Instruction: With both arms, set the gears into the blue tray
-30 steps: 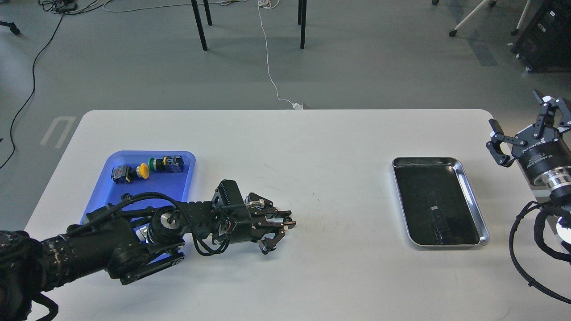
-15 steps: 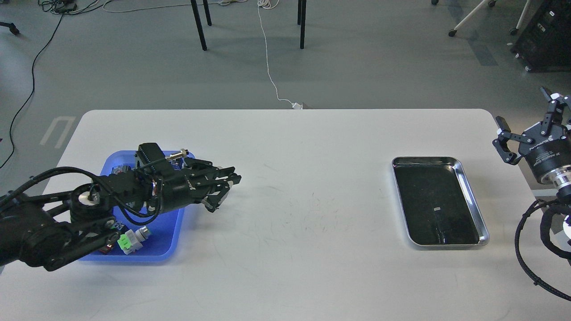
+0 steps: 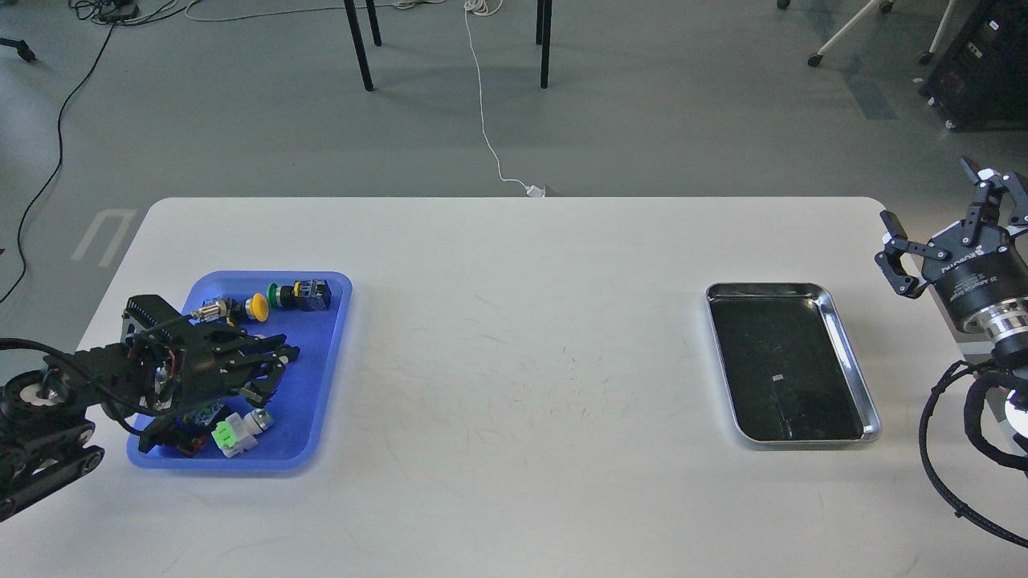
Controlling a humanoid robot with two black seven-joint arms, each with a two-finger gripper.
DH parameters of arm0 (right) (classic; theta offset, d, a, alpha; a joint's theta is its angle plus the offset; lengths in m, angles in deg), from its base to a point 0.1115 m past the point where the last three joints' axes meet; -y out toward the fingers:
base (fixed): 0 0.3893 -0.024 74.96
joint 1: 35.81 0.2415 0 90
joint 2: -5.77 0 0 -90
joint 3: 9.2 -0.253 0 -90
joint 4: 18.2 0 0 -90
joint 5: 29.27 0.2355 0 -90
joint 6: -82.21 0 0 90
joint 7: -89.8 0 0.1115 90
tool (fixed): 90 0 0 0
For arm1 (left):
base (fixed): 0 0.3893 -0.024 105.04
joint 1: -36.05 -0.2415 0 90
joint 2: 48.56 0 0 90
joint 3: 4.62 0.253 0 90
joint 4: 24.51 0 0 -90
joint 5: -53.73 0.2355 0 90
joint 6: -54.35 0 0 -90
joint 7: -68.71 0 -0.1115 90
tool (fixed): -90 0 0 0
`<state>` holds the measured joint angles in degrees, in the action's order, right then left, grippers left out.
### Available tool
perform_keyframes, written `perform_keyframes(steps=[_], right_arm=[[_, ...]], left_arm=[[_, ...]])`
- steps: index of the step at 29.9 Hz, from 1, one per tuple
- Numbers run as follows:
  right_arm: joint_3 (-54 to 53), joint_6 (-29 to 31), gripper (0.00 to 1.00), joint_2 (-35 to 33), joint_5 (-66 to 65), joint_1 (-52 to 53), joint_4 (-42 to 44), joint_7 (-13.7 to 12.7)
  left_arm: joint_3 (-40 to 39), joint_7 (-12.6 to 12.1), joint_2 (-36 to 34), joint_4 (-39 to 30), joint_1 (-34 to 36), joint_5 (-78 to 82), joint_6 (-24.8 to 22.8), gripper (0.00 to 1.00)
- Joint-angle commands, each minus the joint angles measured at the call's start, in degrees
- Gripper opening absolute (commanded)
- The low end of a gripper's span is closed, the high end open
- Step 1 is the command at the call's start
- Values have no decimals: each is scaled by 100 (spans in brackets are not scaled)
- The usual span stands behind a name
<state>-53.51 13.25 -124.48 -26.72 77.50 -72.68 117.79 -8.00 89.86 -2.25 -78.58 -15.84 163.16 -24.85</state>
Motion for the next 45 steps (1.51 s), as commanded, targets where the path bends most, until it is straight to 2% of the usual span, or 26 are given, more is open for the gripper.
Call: perform_keyframes(steps=[1,2,3,5,9,11,17,21,28,32,35,40,45], right_arm=[[1,6,97,-27,1,-19,-1,0],[1,6,97,-27,1,-10,-1,0],[1,6,97,-27,1,-19,-1,0],[1,6,97,-27,1,-19,-1,0],[1,6,97,-44,1,-36,-1,0],[-8,6,97,-97,1,-37,-1,0],[-298,6,98,-106,1,16,25,0],[-351,-3,98,-106,1,139,34,0],[-702,-30,98,-194,-8,490,78,-22],[-764,-21,99,-168,1,886,157,-22],[-782,-21,99,-167,1,1035,166,-31],[-878,-21,99,-185,9,1395,227,-75],[-931,-21,99,-97,202,1756,710,-373]], left_arm=[[-31,3,36,10,-14,-27,45,59],[-66,12,45,2,-14,-44,45,74],[-84,21,54,2,-14,-114,54,80],[-110,47,19,-7,12,-403,54,81],[-102,354,-25,-7,100,-1719,10,90],[-110,407,-34,-7,118,-2257,10,93],[-206,443,-34,-42,741,-3943,1,95],[-663,443,124,-42,1093,-5472,-174,96],[-2024,355,633,19,1278,-7916,-1588,97],[-2562,232,836,19,1269,-8884,-2160,98],[-2624,74,915,28,1260,-9578,-2424,98],[-2738,38,933,142,1269,-10458,-2731,98],[-3221,21,1178,879,1252,-10898,-3065,98]])
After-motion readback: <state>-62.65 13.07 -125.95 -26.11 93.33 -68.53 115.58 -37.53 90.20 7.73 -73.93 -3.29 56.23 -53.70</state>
